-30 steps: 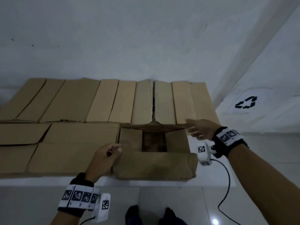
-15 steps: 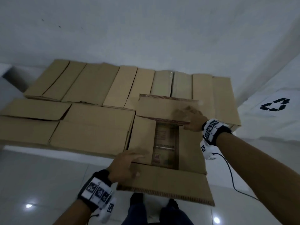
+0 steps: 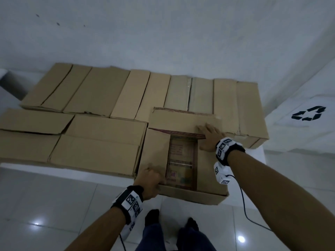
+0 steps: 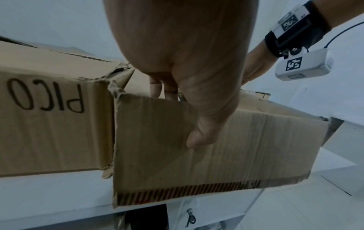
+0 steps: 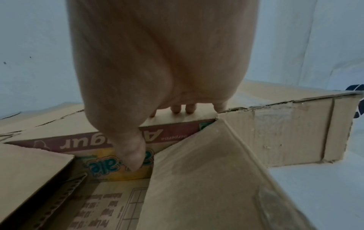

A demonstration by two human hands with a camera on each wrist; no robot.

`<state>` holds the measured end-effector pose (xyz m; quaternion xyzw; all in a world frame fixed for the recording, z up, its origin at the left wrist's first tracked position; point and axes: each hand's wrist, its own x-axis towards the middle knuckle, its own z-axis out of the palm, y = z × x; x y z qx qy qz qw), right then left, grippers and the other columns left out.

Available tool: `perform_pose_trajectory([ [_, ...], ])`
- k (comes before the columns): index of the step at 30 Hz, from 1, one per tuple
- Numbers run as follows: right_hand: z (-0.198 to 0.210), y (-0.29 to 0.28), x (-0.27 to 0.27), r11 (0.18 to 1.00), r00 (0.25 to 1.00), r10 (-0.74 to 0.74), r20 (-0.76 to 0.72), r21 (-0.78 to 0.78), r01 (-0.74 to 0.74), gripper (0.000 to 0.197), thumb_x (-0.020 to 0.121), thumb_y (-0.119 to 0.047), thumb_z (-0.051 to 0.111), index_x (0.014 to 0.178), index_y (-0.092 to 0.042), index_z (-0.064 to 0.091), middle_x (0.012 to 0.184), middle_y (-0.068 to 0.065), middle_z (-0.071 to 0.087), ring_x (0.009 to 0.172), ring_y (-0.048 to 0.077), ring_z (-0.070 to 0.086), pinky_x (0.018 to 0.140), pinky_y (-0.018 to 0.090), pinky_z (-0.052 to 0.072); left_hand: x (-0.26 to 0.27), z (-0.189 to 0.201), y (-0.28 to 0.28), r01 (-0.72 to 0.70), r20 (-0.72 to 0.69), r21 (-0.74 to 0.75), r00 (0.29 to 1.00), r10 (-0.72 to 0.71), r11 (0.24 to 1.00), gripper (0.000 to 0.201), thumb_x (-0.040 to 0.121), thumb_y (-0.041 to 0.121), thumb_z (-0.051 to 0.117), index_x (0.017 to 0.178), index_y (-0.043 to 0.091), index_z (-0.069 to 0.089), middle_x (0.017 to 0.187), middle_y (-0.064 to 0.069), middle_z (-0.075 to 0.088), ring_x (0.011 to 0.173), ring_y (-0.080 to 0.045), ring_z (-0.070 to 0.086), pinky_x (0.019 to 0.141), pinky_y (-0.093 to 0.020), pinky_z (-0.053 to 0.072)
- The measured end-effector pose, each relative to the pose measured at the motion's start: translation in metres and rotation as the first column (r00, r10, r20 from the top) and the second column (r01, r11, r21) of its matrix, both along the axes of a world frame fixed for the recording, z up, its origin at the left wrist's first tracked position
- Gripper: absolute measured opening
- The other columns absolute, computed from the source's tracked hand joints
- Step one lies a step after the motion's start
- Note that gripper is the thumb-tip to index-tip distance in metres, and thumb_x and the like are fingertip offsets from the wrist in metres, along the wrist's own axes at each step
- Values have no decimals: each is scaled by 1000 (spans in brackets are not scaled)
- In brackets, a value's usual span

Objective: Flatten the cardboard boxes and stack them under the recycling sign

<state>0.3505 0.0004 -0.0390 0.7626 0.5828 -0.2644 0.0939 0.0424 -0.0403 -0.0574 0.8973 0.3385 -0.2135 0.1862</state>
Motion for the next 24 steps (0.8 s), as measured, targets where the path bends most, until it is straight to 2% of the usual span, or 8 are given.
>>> perform_pose_trajectory([
  [5,6,-3,5,998,998,42,41,-42,-40,85,83,-35,60,151,-41,9,162,-2,-1,147,30,9,116,53,13,4,6,3,87,-80,-7,993,-87,996,21,84,21,59,100,19,71,107,-4,71,102,-24,61,107,-34,35],
  [9,29,-3,-13,989,958,146,245,-27,-144,47,91,-28,50,136,-19,45,138,11,44,122,32,47,106,46,35,15,17,17,83,-80,-180,992,-98,980,44,83,26,65,127,20,61,129,-6,59,118,-26,52,107,-36,35],
  [14,25,-28,-51,901,913,404,65,-201,-384,29,96,-19,53,122,-9,62,121,13,63,109,32,61,84,35,49,40,17,24,56,18,-249,998,-53,967,35,93,19,52,127,18,61,134,-4,52,117,-29,52,96,-36,45],
  [16,14,-47,-60,881,894,444,56,-209,-424,26,92,-21,59,117,-12,65,113,12,65,104,32,63,77,32,46,50,14,23,31,-58,-308,997,-52,951,30,97,14,47,122,8,62,130,-10,57,111,-32,57,92,-36,48],
  [19,-10,-74,-64,841,850,518,100,-244,-483,14,91,-14,55,94,-16,69,87,7,64,77,30,63,76,38,56,57,5,24,38,-189,-296,977,-98,954,29,98,9,48,121,-4,59,123,-21,60,109,-39,58,89,-37,47],
  [20,-13,-82,-63,837,846,521,113,-261,-481,16,91,-12,53,93,-14,69,87,7,65,76,30,62,77,42,57,59,5,24,64,-202,-292,971,-127,954,29,99,10,48,122,-4,58,120,-22,60,105,-39,59,91,-38,47],
  [22,-14,-92,-65,830,835,538,112,-242,-502,24,96,-13,46,110,-8,66,108,11,65,93,34,61,89,47,53,57,8,28,126,-219,-261,958,-186,957,28,99,15,49,120,-1,59,108,-17,60,89,-33,56,87,-38,48],
  [24,-15,-95,-68,832,820,549,161,-197,-519,31,98,-29,46,116,-9,62,118,13,61,99,36,60,88,45,51,56,13,31,158,-212,-223,955,-206,962,28,99,19,50,117,1,61,112,-15,59,88,-30,54,83,-37,47],
])
